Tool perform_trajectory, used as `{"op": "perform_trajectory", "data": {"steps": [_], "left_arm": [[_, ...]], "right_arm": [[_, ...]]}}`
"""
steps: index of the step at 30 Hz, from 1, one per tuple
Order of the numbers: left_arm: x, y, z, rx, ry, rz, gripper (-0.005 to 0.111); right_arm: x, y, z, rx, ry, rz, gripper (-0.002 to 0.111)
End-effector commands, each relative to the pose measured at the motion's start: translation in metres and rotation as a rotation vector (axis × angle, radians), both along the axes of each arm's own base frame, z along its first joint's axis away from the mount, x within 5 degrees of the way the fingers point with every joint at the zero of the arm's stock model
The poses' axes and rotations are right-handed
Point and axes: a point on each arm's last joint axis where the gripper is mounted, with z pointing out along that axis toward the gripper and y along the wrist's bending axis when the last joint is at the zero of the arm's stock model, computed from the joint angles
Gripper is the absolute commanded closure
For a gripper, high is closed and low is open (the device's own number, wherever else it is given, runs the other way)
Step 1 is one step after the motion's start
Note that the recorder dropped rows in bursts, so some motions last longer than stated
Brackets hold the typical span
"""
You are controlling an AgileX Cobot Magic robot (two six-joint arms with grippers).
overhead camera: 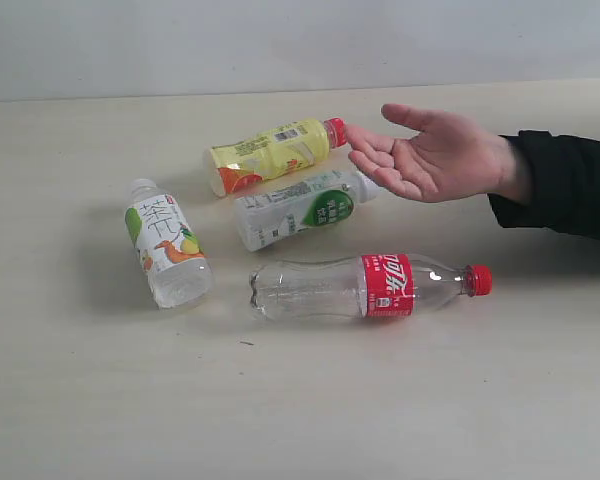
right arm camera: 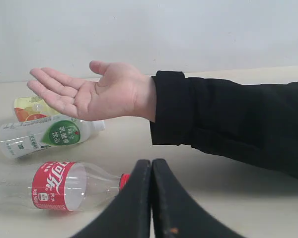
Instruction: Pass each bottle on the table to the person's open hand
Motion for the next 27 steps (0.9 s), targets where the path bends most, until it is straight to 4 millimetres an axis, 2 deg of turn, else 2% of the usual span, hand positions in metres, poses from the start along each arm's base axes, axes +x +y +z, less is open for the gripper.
{"op": "perform_trajectory", "data": {"steps": [1,15,19,23,26,27], "left_arm": [[0.0,0.0,0.001,-0.007,-0.015,0.004,0.107],[0.0,0.0,0.001,-0.004,-0.018,0.004,0.107],[0.002,0.002,0.007,0.001,-0.091,0.018,0.107],[0.003,0.001,0.017,-0.192,-0.129,0.049,0.107],[0.003,-0.002,0.023,-0.525,-0.06,0.069,0.107],[0.003,-0.002,0.024,-0.578,-0.051,0.075,0.107]], "right_arm": [[0.0,0.0,-0.001,-0.006,-0.009,0.007,0.108],[0.0,0.0,-0.001,-0.006,-0.009,0.007,0.108],[0.0,0.0,-0.001,-0.006,-0.009,0.007,0.108],[0.0,0.0,-0.001,-0.006,-0.009,0.007,0.108],[0.0,0.0,-0.001,-0.006,-0.009,0.007,0.108],[0.0,0.0,-0.001,-0.006,-0.009,0.007,0.108]]}}
